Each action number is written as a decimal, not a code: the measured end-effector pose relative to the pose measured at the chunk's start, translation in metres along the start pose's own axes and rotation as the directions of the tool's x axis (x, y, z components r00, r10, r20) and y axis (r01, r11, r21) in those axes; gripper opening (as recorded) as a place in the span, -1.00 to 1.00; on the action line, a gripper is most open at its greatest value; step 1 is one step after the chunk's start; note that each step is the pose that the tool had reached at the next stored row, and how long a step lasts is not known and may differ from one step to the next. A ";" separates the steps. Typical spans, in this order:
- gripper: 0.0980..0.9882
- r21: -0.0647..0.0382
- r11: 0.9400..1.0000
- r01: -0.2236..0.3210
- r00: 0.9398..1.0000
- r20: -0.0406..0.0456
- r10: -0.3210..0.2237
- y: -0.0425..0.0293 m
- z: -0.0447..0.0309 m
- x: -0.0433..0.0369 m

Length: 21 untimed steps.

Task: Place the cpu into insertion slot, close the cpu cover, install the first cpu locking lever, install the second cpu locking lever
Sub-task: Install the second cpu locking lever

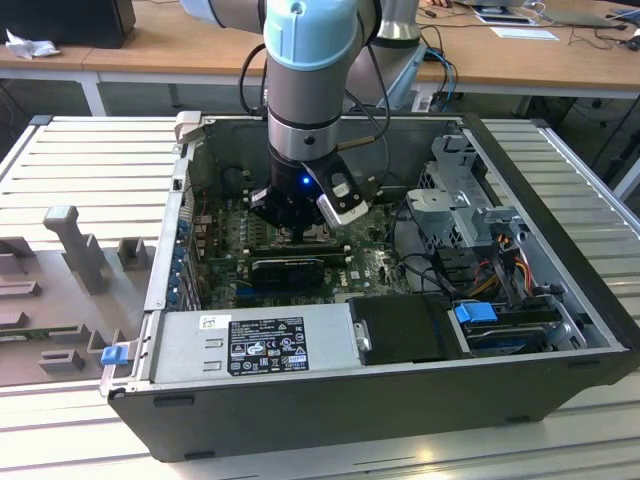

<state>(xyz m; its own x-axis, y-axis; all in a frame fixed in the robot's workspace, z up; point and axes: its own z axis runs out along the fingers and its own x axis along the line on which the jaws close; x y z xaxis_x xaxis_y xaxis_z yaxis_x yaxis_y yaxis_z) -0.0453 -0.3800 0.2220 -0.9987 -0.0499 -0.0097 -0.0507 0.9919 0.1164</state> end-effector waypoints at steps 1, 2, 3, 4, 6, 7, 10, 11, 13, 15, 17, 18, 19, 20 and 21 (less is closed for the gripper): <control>-0.98 0.000 1.000 0.000 1.000 0.000 0.000 0.0000 0.0000 0.0000; -0.98 0.000 1.000 0.000 1.000 0.000 0.000 0.0000 0.0000 0.0000; -0.98 0.000 1.000 0.000 1.000 0.000 0.000 0.0000 0.0000 0.0001; -0.98 -0.001 1.000 0.000 1.000 0.000 0.000 0.0000 0.0000 0.0002; -0.98 0.000 1.000 0.000 1.000 0.000 0.000 0.0000 0.0000 0.0002; -0.98 -0.001 1.000 0.000 1.000 0.000 0.000 0.0000 0.0000 0.0003; -0.98 -0.001 1.000 0.000 1.000 0.000 0.000 -0.0001 0.0000 0.0011; -0.98 -0.001 1.000 0.000 1.000 0.000 0.000 -0.0002 -0.0001 0.0017; -0.98 -0.001 1.000 0.000 1.000 0.000 0.000 -0.0005 -0.0001 0.0035; -0.98 -0.001 1.000 0.000 1.000 0.000 0.000 -0.0007 -0.0001 0.0052; -0.98 -0.001 1.000 0.000 1.000 0.000 0.000 -0.0009 -0.0002 0.0077; -0.98 -0.001 1.000 0.001 1.000 0.000 -0.001 -0.0018 -0.0003 0.0089; -0.98 -0.010 1.000 0.005 1.000 0.000 -0.005 -0.0028 -0.0003 0.0129; -0.98 -0.021 1.000 0.009 1.000 0.000 -0.009 -0.0034 0.0008 0.0162; -0.98 -0.036 0.999 0.017 1.000 0.000 -0.017 -0.0041 0.0026 0.0191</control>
<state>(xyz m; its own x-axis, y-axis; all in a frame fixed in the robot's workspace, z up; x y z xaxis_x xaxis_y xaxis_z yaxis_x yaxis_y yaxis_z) -0.0642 -0.3847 0.2187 -0.9977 -0.0666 -0.0118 -0.0676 0.9861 0.1521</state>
